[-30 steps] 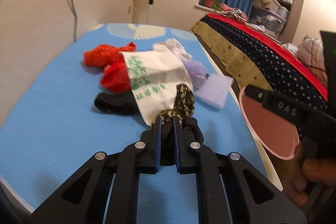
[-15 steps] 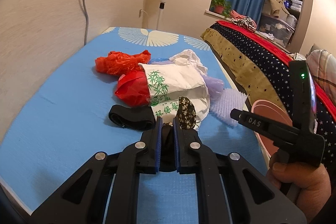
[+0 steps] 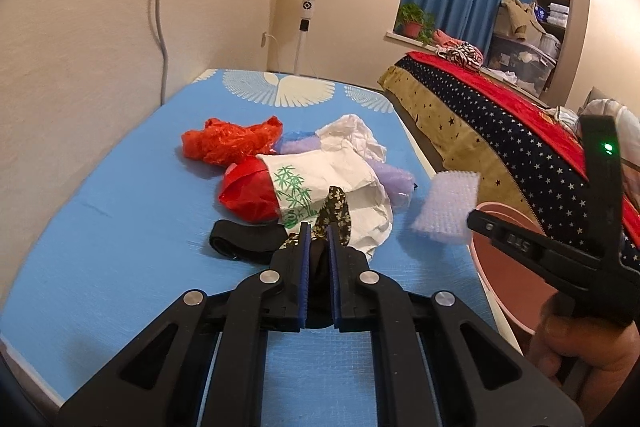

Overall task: Collect trash
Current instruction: 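Carry the bubble-wrap sleeve in the right gripper over the pink bucket and release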

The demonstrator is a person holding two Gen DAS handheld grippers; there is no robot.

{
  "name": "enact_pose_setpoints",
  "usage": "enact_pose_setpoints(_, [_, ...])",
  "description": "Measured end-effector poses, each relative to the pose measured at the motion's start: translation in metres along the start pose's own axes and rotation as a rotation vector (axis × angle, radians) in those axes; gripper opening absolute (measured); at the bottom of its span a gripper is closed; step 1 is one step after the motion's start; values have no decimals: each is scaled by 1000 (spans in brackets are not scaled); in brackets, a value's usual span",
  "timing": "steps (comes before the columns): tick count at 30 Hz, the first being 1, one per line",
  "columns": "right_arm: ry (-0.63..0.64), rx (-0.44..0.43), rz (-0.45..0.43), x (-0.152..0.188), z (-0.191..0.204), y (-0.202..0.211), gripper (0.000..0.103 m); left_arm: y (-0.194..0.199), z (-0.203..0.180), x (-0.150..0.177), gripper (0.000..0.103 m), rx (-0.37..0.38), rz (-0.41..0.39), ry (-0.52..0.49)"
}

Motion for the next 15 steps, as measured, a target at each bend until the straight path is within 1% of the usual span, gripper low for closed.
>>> enact_pose_setpoints(6, [20, 13, -41, 1, -10, 26, 2, 9, -5, 0, 8, 0, -10, 0])
enact_pose_setpoints(15, [28, 35, -118, -4, -21, 72, 2, 24, -27, -4, 8, 25, -36, -18])
Point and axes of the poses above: each gripper's, at about its wrist camera, not at the fingertips, and y roughly against the way its jaws point, z to its left, x to its underside, the point moved 10 cm from there along -y, roughly the way its jaws point, and after that the axes turned 8 degrees about x, right-handed, at the moved point
